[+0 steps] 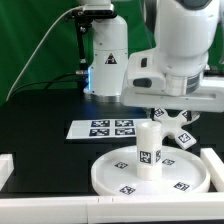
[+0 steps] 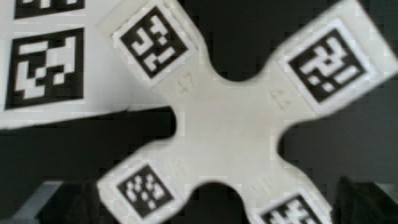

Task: Assemble round table

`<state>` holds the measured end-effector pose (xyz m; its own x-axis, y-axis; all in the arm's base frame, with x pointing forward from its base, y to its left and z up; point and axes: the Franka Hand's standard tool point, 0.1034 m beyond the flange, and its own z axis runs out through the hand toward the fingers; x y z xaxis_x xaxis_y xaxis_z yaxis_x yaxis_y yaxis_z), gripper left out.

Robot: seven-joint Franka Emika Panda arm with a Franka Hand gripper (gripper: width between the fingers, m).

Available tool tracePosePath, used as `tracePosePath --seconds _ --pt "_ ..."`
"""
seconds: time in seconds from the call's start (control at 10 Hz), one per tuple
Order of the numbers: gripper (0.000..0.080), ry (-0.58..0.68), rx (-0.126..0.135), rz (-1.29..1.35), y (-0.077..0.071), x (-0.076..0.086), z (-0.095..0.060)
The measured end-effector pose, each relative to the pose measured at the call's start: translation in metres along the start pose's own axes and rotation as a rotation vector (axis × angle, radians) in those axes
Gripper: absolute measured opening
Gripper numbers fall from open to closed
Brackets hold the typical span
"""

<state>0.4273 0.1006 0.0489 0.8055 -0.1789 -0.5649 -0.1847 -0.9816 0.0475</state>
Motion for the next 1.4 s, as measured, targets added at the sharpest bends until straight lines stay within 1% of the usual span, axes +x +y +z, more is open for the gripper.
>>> tracePosePath --seconds 0.1,0.6,0.7,0.8,0.9,1.0,1.1,1.4 --pt "0.0649 -0.011 0.008 0.015 0.001 -0.001 0.004" --pt "0.0649 -0.009 0.010 0.020 0.002 0.000 0.004" --pt "0.0649 -0.008 0.055 0.074 -0.004 -0.001 0.006" --pt "0.0649 0.003 0.086 0.106 -0.007 -0.002 0.008" --pt "0.0649 0.003 0.092 0.130 -0.007 -0.002 0.008" --pt "0.0649 0.010 0.105 0.162 -0.010 0.000 0.007" --pt "0.0649 0.011 0.101 0.162 -0.009 0.000 0.007" --pt "0.0649 0.014 0.101 0.156 -0.008 0.002 0.008"
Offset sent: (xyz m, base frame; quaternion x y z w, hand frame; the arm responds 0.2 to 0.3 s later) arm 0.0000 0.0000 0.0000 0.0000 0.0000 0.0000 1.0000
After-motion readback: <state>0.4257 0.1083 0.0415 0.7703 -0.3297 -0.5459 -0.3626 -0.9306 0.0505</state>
